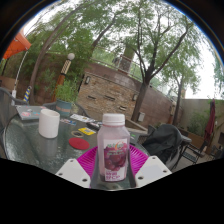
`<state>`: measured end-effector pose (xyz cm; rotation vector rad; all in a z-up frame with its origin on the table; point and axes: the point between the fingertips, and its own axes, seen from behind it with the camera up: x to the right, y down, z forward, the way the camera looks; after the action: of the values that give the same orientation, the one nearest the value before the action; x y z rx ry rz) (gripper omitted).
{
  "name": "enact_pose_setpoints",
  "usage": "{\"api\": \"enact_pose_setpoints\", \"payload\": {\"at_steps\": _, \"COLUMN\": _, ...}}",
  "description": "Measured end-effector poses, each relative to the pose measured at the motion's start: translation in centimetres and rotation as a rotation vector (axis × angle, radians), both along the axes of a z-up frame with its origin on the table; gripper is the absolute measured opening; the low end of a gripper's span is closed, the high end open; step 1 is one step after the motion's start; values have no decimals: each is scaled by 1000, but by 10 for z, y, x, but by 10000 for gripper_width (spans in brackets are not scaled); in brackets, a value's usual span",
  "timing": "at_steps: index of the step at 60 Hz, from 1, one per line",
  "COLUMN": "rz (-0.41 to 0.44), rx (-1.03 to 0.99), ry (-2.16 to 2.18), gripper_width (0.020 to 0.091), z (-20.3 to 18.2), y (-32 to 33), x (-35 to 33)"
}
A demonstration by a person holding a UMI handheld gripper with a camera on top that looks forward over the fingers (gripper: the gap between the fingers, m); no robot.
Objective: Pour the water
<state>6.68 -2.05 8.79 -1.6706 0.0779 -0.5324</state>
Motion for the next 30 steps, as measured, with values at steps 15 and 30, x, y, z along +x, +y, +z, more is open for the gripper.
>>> {"api": "enact_pose_setpoints", "payload": {"at_steps": 15, "rz": 53, "rx": -187, "ry": -764, "gripper_width": 452, "z": 107, "y": 83, "x": -47}}
{"api": "enact_pose_setpoints", "payload": {"at_steps": 30, "rz": 163, "rx": -445, "ry": -1654, "gripper_width": 452, "z": 101, "y": 173, "x": -117}}
